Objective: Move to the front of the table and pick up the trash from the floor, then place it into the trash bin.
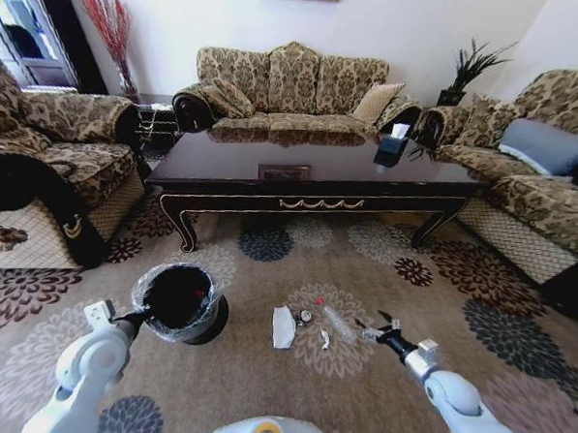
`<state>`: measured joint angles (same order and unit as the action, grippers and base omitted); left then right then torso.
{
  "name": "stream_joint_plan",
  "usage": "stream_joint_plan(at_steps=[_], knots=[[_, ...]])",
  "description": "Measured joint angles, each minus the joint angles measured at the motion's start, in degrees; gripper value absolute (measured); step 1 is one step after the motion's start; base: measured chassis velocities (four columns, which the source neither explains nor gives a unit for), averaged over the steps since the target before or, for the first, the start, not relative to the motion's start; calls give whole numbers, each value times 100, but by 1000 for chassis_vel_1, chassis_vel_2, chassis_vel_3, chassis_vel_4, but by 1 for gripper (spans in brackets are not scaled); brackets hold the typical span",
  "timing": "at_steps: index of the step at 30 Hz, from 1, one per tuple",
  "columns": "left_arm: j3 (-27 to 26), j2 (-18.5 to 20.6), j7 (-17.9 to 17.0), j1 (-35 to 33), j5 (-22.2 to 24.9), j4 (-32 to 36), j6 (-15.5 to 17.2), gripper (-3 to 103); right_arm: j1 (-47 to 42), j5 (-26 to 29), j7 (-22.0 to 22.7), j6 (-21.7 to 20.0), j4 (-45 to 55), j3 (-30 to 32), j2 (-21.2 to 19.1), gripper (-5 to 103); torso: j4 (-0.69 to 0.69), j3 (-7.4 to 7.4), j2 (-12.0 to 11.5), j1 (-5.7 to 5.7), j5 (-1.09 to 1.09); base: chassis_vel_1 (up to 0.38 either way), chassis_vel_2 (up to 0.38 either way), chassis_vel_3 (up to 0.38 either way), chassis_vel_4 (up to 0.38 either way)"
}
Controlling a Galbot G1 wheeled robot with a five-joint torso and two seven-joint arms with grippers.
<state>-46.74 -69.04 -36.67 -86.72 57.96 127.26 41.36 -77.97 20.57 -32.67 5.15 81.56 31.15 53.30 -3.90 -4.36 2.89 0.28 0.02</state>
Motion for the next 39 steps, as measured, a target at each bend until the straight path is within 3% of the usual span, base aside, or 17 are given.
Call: stream_joint_plan(at_steps=[2,7,17,28,34,39], knots=[[-25,-67,0,-98,-43,112,-2,2,154,-135,-273,119,-215,-100,-2,100,0,0,0,0,-1,0,0,0,0],[-114,-156,0,-273,-86,321,-5,2,507,-559,-378,243,-608,-310,54,100,2,0,0,0,-2,0,0,0,0],[-288,-273,3,-578,-141,615,-44,2,1219,-1163,84,-80,-1139,-852,246,100,1,0,0,0,-2,0,0,0,0],[-380,-261,-9,-679,-126,659,-56,2,1750,-1117,267,-54,-2043,-1376,373,100,0,0,0,0,-2,0,0,0,0],[-384,-293,-48,-676,-63,639,-57,2,1817,-728,904,-230,-2259,-1759,536,100,0,0,0,0,-3,0,0,0,0],[-419,-257,-52,-648,-30,625,-60,2,1890,-728,1444,-395,-2367,-1978,759,100,1,0,0,0,-1,0,0,0,0]])
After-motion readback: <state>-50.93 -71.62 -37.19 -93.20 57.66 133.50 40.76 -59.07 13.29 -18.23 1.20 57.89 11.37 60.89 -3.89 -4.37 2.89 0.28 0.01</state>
